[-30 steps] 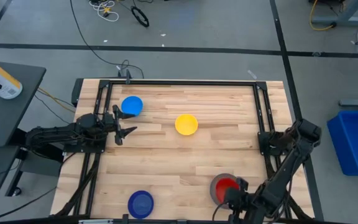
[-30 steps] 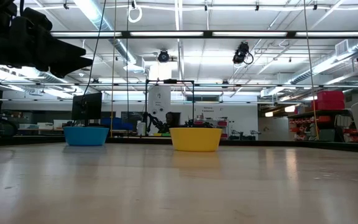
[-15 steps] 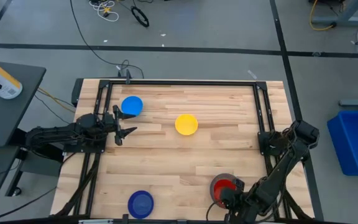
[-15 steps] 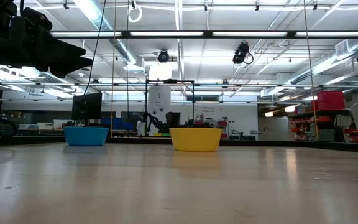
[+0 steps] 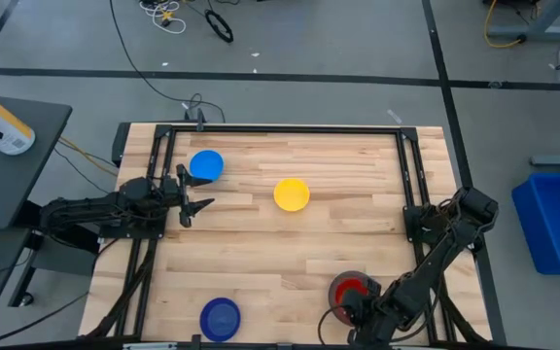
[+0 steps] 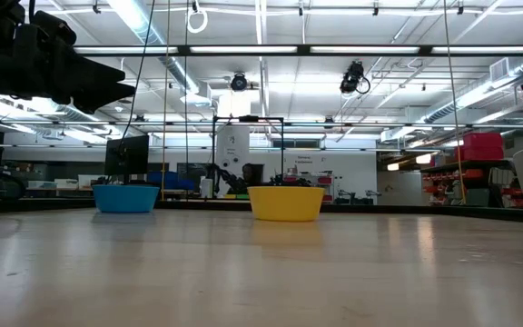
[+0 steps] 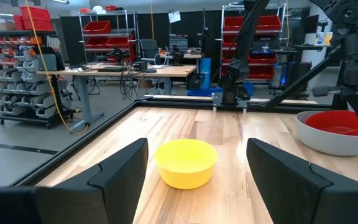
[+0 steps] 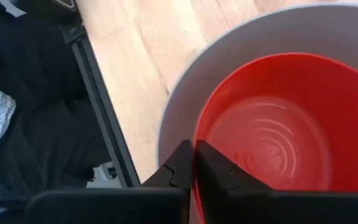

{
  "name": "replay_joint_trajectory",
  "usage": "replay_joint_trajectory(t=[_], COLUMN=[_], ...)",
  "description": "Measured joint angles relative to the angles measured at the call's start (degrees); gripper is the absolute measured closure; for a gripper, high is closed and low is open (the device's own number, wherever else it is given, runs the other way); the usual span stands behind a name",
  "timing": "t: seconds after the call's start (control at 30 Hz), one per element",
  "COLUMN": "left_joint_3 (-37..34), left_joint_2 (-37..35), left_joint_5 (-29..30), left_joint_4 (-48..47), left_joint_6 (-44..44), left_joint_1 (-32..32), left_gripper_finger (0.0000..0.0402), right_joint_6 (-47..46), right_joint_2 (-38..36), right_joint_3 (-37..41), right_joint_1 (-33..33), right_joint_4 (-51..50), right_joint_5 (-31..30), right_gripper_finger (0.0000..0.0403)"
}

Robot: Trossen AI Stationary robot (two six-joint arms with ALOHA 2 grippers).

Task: Nest bowls inside each other
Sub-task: Stack the red bowl on the gray bowl, then stack the yellow bowl on the red bowl

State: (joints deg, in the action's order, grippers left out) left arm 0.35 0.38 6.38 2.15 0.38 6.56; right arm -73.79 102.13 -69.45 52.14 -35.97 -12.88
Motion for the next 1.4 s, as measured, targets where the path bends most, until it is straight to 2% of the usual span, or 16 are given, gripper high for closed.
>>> replay_joint_trajectory(t=[0.37,0.5,0.67,0.83,1.0,1.17,1.4], left_joint_3=[0.01,0.00,0.00,-0.01,0.00,-0.01,-0.01], left_joint_2=[0.00,0.00,0.00,0.00,0.00,0.00,0.00], left_joint_5=[0.00,-0.01,-0.01,-0.01,-0.01,-0.04,-0.04], left_joint_4=[0.00,0.00,0.00,0.00,0.00,-0.02,-0.02], left_joint_6=[-0.11,-0.13,-0.03,0.00,0.02,0.33,0.38], left_joint_1=[0.01,0.00,-0.01,0.01,0.01,0.01,0.00], left_gripper_finger=[0.0123,0.0123,0.0123,0.0123,0.0123,0.0123,0.0123], right_joint_6=[-0.79,1.71,6.53,17.55,35.71,49.52,59.87], right_joint_2=[0.00,0.00,0.00,0.00,0.00,0.00,0.00], right_joint_3=[0.04,0.07,0.07,0.07,0.07,0.07,0.07], right_joint_1=[-1.02,-2.12,-5.87,-14.09,-24.60,-35.48,-45.72], right_joint_4=[-2.32,-4.84,-9.47,-8.59,-2.40,0.77,3.71], right_joint_5=[-0.85,-5.19,-11.27,-16.16,-16.39,-10.87,-5.65], right_gripper_finger=[0.0266,0.0231,0.0212,0.0215,0.0219,0.0207,0.0190])
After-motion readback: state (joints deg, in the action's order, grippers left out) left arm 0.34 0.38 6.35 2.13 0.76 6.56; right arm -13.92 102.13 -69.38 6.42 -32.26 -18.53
